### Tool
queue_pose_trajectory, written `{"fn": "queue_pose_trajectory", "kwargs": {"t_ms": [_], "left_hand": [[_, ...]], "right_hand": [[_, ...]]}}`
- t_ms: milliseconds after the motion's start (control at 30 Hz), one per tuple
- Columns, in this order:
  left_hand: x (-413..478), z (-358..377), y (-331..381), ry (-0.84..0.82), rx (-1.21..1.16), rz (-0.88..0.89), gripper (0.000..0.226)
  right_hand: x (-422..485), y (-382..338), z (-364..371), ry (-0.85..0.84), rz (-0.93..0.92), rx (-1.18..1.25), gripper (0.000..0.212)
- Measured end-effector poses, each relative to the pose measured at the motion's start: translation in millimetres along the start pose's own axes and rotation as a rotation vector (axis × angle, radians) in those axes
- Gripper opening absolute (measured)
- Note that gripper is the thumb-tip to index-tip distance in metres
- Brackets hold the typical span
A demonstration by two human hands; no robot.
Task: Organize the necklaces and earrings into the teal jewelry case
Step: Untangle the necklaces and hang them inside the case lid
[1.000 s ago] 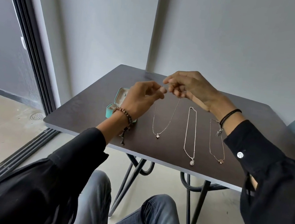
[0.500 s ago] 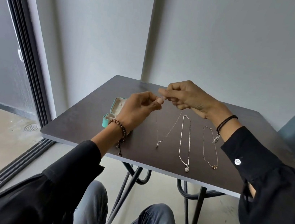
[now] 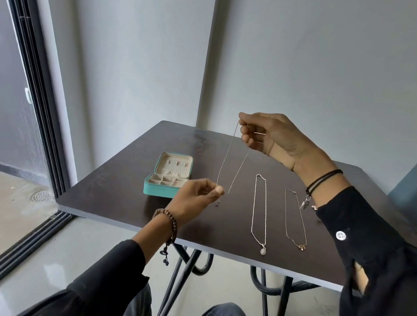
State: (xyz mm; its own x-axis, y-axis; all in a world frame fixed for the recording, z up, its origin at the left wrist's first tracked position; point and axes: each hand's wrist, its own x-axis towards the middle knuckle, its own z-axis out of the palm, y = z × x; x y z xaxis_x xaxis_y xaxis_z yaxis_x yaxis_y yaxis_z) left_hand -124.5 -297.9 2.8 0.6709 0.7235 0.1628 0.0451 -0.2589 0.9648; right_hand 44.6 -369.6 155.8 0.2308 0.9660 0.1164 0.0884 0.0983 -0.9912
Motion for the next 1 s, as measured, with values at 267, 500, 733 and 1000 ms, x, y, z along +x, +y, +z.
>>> {"fn": "queue_pose_trajectory", "kwargs": {"t_ms": [267,500,733,1000], "left_hand": [[-17,11,-8,-0.061,-0.302,-0.118,0.012],[-22,12,-6,-0.062,-0.469,-0.088,0.016],[-24,11,-7,-0.109,-0.344,0.018,0.024],[-20,11,-9,-0.063,-0.112,0.052,0.020]], "right_hand": [[1,0,-1,0.061,-0.058,0.206,0.010],[1,3,-5,0.087,-0.050,0.327,0.029],[7,18,-13,0.251,-0.155,-0.009,0.029],[16,34,-15,0.450,-0.193,-0.392,0.013]]}}
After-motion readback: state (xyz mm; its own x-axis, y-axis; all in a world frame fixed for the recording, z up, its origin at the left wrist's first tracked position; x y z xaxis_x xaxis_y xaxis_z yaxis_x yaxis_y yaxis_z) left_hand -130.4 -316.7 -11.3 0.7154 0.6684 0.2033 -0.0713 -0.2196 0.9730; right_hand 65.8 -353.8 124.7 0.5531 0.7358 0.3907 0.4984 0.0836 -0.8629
